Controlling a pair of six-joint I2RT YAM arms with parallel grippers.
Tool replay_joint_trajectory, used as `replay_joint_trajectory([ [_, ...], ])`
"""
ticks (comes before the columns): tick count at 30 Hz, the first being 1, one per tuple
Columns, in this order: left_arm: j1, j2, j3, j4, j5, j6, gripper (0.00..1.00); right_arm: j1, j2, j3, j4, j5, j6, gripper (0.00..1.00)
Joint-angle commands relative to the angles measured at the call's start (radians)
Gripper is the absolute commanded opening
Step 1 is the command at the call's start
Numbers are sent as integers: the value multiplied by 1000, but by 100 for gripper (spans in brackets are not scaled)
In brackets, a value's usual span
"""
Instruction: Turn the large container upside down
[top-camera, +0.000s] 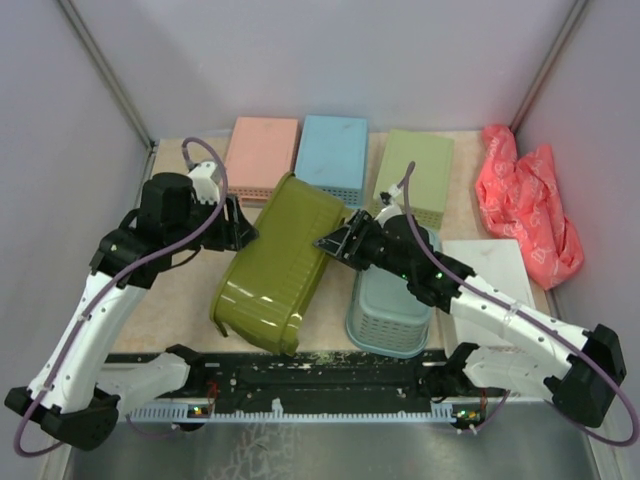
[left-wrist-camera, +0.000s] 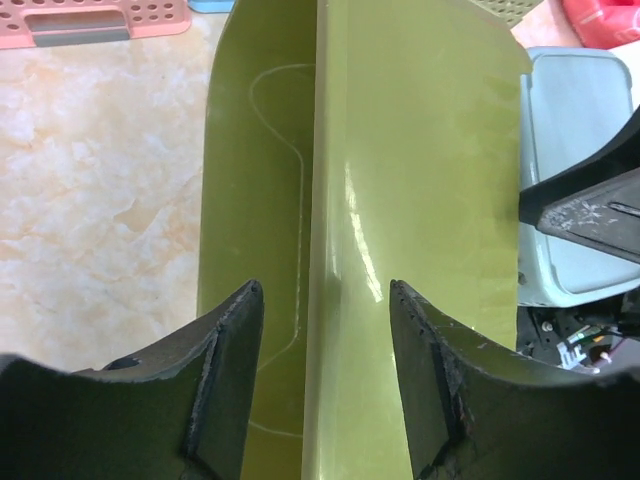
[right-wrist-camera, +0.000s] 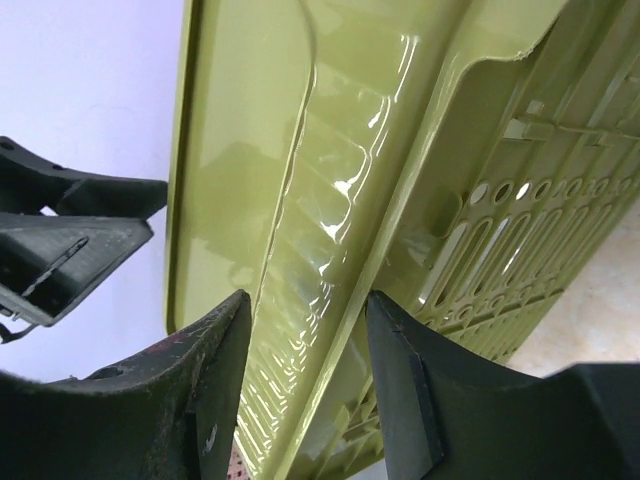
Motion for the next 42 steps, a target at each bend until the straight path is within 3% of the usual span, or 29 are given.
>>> replay_joint_trajectory([
  [1,-26,-2,29,-2,-106,-8,58,-2,15,-6,144,-62,30,49],
  [10,-27,22,11,-19,-139,12,33,-6,43,-29,234,-119,64,45],
  [15,-28,32,7,-29,-158,21,26,-12,54,-28,241,-127,68,46],
  [23,-28,35,-16,-19,-160,21,23,-12,97,-57,272,-141,89,50],
  [27,-28,38,-37,-24,-197,23,16,-14,107,-67,304,-160,93,48],
  [35,-27,37,-69,-18,-234,21,13,-14,98,-77,567,-263,62,43],
  [42,-28,46,-98,-13,-255,16,15,-11,122,-3,672,-336,33,41],
])
